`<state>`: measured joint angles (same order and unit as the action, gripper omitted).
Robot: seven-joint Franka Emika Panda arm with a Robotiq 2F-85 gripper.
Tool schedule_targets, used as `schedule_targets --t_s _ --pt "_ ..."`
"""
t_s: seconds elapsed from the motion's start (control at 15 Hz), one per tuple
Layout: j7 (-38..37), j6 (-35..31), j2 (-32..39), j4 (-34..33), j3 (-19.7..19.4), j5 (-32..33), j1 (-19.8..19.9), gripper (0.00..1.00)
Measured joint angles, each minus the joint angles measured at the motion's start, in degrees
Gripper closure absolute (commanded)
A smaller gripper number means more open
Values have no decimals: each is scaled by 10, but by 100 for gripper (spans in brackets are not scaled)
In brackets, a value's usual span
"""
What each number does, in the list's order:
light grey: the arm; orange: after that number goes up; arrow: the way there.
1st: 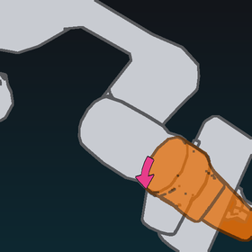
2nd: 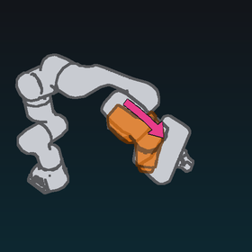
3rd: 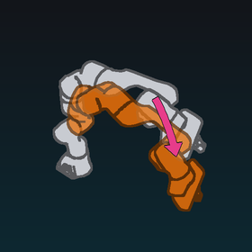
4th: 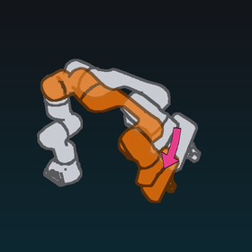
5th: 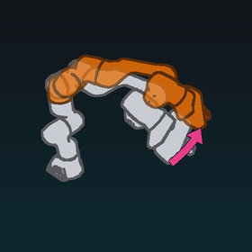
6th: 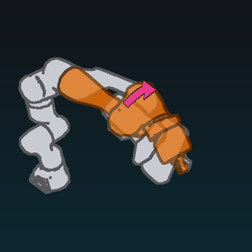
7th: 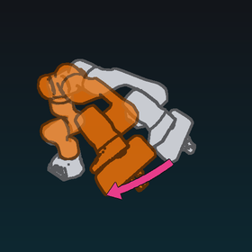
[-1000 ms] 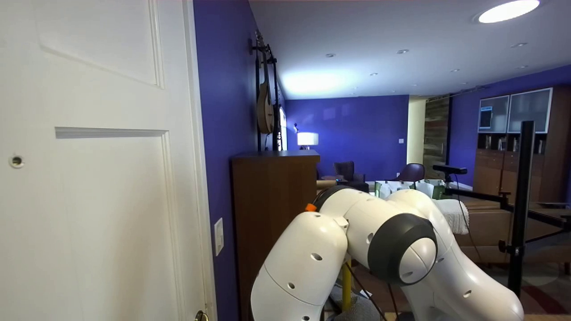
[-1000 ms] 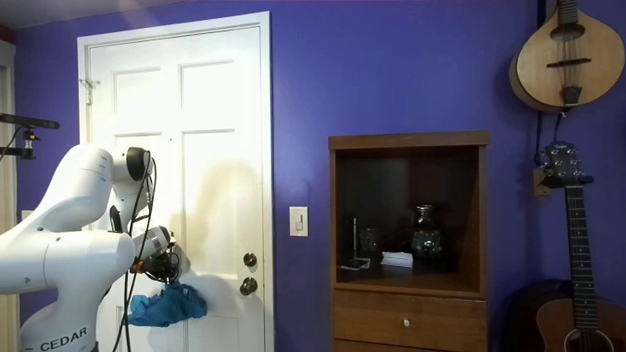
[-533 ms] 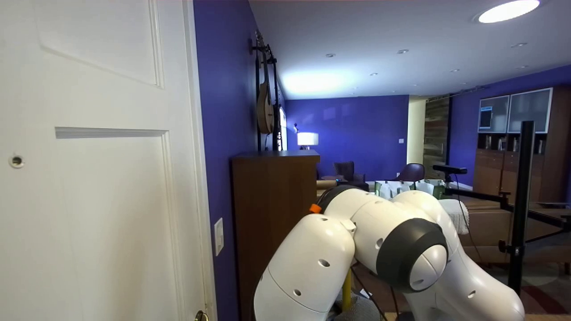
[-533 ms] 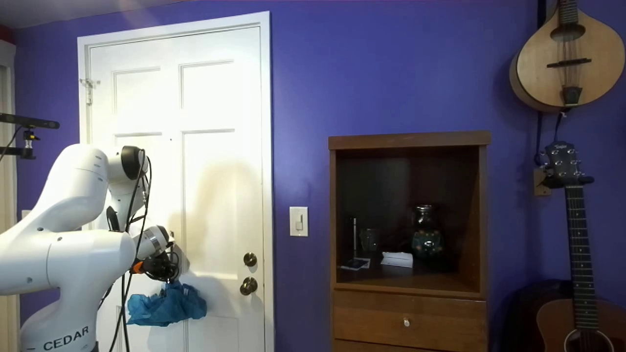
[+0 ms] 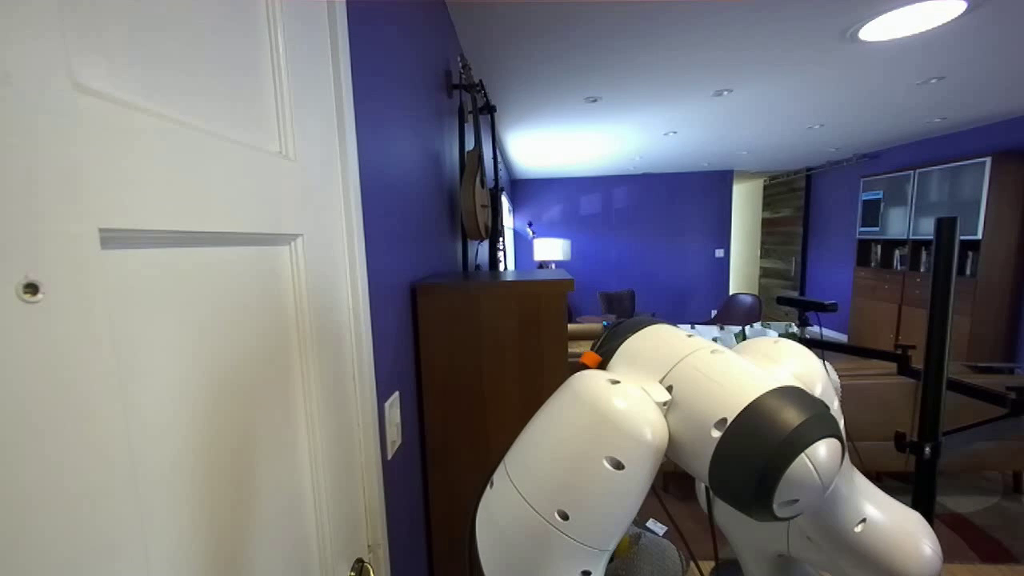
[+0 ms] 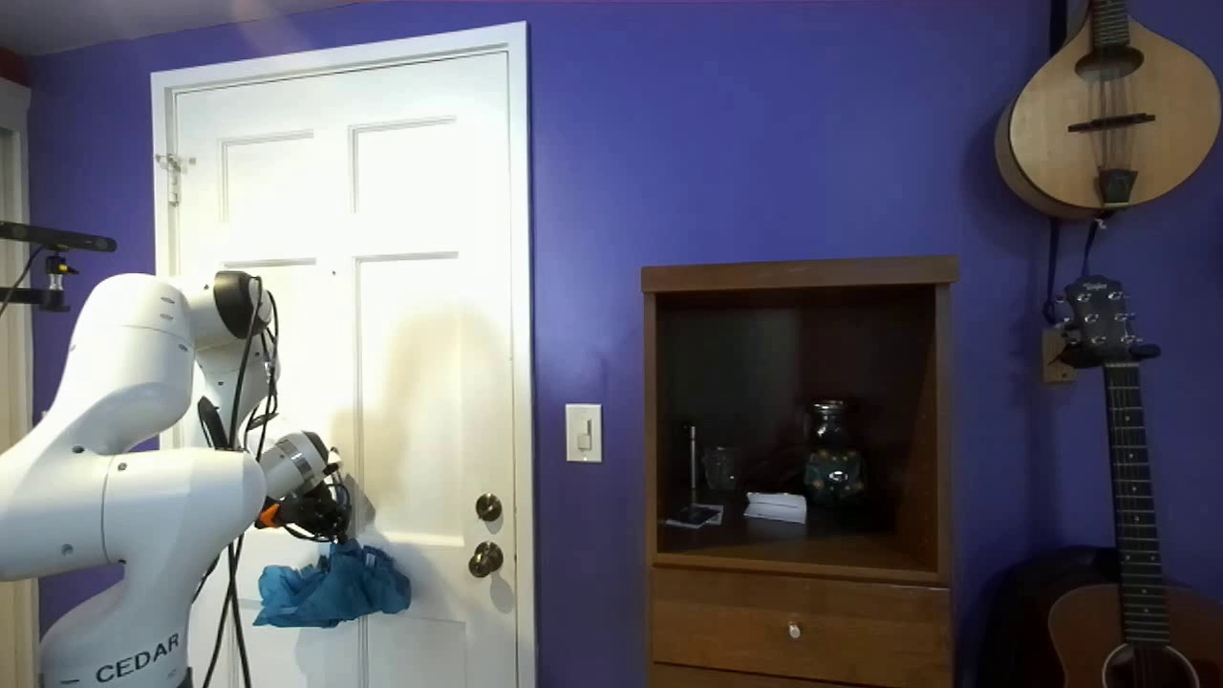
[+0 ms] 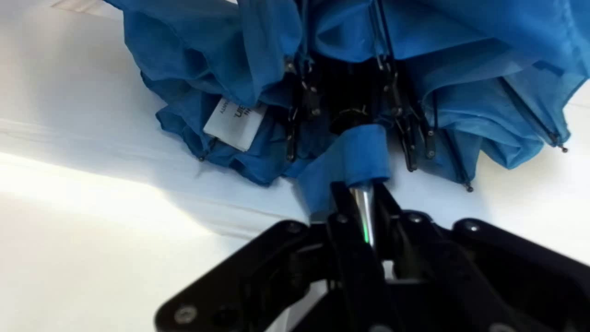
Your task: Remove the blue umbrella from the door and put it on top of the cabinet on the right
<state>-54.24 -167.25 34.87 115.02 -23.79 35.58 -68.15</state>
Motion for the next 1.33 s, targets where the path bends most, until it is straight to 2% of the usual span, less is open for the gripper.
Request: schedule_targets --t_s 0.33,0.8,1.33 --pt "-5 -3 -29 29 -32 1 -35 96" --pt "-16 -2 -92 94 -47 10 -61 96" --pt "-90 -1 -127 123 -153 75 -160 96"
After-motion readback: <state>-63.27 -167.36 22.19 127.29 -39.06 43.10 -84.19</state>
